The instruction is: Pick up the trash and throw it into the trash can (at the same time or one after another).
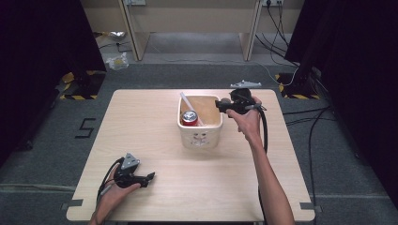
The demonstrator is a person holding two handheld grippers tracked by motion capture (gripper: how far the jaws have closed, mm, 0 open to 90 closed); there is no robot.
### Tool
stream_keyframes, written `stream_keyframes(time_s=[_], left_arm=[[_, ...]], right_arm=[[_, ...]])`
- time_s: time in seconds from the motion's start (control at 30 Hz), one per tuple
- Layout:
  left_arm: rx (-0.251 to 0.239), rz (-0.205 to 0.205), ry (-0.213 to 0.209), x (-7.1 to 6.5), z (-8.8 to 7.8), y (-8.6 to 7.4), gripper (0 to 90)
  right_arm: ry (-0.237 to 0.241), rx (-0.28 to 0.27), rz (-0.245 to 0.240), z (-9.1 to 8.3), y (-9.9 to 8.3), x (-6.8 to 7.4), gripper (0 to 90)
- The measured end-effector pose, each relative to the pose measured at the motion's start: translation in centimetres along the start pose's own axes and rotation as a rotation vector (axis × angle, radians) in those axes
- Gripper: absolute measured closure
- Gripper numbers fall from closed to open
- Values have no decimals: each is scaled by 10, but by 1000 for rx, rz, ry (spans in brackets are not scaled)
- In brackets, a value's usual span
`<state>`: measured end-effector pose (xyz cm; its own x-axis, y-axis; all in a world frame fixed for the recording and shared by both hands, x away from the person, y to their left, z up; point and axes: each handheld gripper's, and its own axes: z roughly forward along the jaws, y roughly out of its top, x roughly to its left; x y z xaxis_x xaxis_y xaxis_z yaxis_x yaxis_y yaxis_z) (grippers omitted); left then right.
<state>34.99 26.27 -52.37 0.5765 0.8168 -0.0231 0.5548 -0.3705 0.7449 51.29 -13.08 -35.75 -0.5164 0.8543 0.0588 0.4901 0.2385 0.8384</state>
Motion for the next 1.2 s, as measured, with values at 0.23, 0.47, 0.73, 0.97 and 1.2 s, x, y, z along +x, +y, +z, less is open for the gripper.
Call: stream_keyframes(time_s=[0.23, 0.47, 0.73, 0.97, 1.2], left_arm=[[2, 3, 0, 0, 0, 0, 136], [1, 2, 0, 0, 0, 0, 136], [0, 1, 1, 0, 0, 0, 136], [2, 2, 0, 0, 0, 0, 136], [-1, 0, 0, 0, 0, 0, 136]], right_arm=[[-24, -9, 11, -12, -8, -10, 283], [-46, -5, 21, -19, -17, -20, 284], [-61, 6, 37, -22, -33, -29, 288], [-61, 8, 50, -24, -44, -33, 288], [-55, 2, 50, -26, -52, -34, 286]])
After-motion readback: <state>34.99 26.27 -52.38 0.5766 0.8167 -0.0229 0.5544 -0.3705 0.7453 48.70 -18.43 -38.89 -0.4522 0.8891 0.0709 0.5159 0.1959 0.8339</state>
